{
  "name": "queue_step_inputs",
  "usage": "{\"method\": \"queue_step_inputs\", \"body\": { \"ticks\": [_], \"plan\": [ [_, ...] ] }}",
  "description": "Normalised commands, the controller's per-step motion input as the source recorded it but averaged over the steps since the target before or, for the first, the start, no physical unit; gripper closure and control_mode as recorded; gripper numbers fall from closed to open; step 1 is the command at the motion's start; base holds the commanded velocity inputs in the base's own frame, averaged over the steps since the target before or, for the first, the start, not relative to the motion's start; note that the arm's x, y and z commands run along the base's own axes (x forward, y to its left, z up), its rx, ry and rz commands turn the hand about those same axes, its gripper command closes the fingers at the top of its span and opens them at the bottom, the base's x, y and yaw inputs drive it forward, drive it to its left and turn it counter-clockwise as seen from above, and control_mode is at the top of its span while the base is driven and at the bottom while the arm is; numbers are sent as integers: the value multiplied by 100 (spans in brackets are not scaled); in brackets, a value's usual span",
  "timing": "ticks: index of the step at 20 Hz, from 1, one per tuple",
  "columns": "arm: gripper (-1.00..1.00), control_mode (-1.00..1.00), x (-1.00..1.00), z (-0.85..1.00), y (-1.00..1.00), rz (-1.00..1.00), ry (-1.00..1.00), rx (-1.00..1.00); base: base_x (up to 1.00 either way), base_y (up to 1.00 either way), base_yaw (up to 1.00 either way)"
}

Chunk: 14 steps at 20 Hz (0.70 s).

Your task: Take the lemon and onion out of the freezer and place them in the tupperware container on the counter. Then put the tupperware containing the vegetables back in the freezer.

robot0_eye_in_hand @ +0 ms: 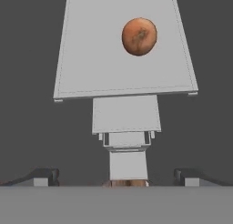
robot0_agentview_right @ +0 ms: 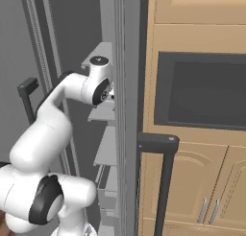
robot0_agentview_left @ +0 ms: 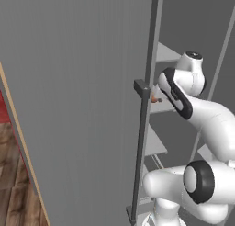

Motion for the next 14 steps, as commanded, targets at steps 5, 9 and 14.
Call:
{"method": "queue_step_inputs", "body": {
  "ticks": [5,9,14],
  "plan": [
    [-100,-100,27,-24,-13,0,-13,0,0,0,0],
    [-100,-100,20,-23,-9,0,-18,0,0,0,0],
    [-100,-100,25,-15,-5,0,-10,0,0,0,0]
  ]
}}
